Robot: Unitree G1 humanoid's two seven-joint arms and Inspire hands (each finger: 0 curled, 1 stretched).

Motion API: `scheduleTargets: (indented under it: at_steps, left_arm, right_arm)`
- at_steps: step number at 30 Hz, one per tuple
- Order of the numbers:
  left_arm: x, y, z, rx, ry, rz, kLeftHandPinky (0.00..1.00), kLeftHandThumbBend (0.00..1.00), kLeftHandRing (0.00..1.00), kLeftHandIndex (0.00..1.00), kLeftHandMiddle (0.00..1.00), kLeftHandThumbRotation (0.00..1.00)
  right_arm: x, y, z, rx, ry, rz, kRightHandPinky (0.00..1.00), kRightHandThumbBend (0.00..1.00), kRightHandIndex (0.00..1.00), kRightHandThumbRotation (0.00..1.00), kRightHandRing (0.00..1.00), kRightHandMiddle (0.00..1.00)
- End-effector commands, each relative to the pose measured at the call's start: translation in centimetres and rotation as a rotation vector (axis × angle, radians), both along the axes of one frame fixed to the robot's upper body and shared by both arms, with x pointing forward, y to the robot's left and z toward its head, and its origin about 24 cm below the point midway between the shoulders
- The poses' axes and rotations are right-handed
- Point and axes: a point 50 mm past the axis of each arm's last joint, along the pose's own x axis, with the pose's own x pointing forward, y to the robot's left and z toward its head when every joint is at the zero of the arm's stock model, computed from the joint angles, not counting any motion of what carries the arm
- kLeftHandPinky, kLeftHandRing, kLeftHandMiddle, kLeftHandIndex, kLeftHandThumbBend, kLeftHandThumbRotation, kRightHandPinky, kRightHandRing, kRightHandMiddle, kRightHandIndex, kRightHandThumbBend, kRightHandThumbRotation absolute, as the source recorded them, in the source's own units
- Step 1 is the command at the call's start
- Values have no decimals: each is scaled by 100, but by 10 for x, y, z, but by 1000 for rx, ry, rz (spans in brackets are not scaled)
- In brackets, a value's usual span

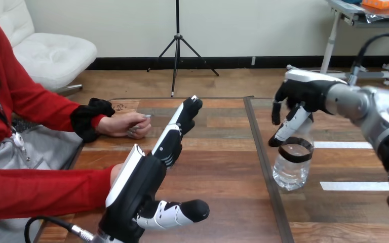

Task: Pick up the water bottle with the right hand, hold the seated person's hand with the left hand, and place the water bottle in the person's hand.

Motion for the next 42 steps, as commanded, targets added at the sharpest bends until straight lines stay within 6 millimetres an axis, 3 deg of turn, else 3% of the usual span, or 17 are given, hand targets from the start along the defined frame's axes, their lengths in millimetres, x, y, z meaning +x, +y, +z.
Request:
scheduleTargets:
  at_steps: [1, 8, 20, 31, 42]
  left_arm:
    - [15, -2, 17, -9, -80, -4, 99, 100, 100, 100, 100, 72]
    - [17, -2, 19, -7, -78, -9, 99, 100, 100, 100, 100, 71]
    - [21, -3, 22, -16, -84, -17, 98, 100, 100, 100, 100, 71]
    - [23, -3, 23, -13, -90, -29, 99, 100, 100, 100, 100, 71]
    - [25, -3, 23, -19, -87, -41, 99, 100, 100, 100, 100, 70]
  right_arm:
    - [-1, 4, 39, -5, -51, 98, 21, 100, 41, 23, 29, 38]
    - [-16, 9, 61, -32, 5, 175, 17, 99, 42, 24, 24, 34]
    - [-52, 17, 90, -95, -43, 297, 22, 99, 46, 27, 32, 42]
    - [-76, 17, 109, -82, -136, 290, 27, 98, 52, 27, 35, 44]
    - [-92, 11, 120, -20, -241, 293, 23, 98, 54, 25, 31, 40]
